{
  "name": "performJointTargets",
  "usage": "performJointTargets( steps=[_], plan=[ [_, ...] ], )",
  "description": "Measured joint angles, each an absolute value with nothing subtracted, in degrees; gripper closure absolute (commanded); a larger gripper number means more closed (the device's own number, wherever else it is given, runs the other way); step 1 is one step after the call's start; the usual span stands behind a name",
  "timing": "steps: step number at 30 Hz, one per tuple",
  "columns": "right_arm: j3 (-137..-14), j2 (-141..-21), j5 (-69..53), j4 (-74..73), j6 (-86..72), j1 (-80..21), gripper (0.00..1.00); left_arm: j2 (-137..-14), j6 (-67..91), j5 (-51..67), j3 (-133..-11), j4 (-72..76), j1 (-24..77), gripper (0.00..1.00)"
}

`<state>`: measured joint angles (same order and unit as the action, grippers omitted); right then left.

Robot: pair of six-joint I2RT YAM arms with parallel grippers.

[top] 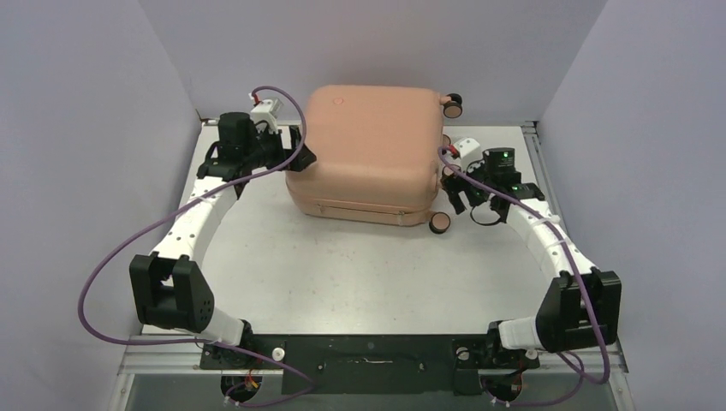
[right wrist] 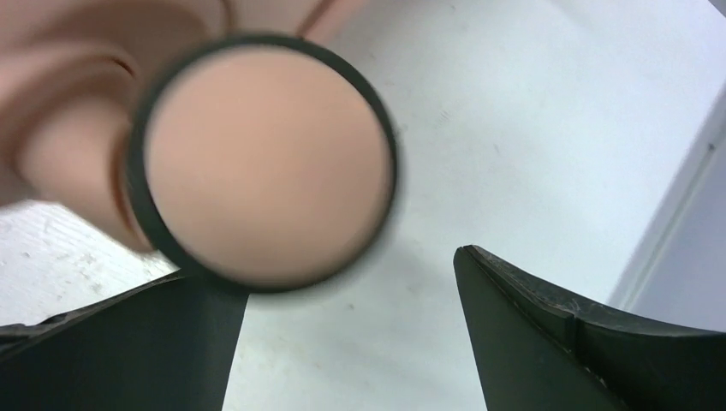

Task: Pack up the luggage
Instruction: Move the luggage to the center of the board, then zip the luggage at the center of the board.

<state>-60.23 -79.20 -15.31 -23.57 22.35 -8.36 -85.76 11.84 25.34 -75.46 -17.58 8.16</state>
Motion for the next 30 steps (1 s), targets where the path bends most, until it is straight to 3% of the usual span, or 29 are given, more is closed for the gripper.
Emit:
performJointTargets(
  steps=[10, 16, 23, 30],
  plan=[
    [-53.23, -59.99, -21.37, -39.0, 34.52, -5.85, 0.1, -83.0, 13.45, 25.45, -71.26, -14.46, 7.92, 0.04],
    [-49.84, -57.82, -29.36, -46.28, 39.55, -13.93, 0.1, -81.3, 14.5, 26.52, -70.96, -12.27, 5.34, 0.04],
    [-43.48, -60.38, -25.74, -33.12, 30.7, -28.91, 0.1, -78.67, 12.14, 26.96, -71.92, -12.67, 4.27, 0.04],
    [-42.96, -67.11, -17.89, -15.2, 20.01, -31.99, 0.02, -78.02, 11.05, 26.65, -71.96, -12.71, 2.79, 0.04]
  ],
)
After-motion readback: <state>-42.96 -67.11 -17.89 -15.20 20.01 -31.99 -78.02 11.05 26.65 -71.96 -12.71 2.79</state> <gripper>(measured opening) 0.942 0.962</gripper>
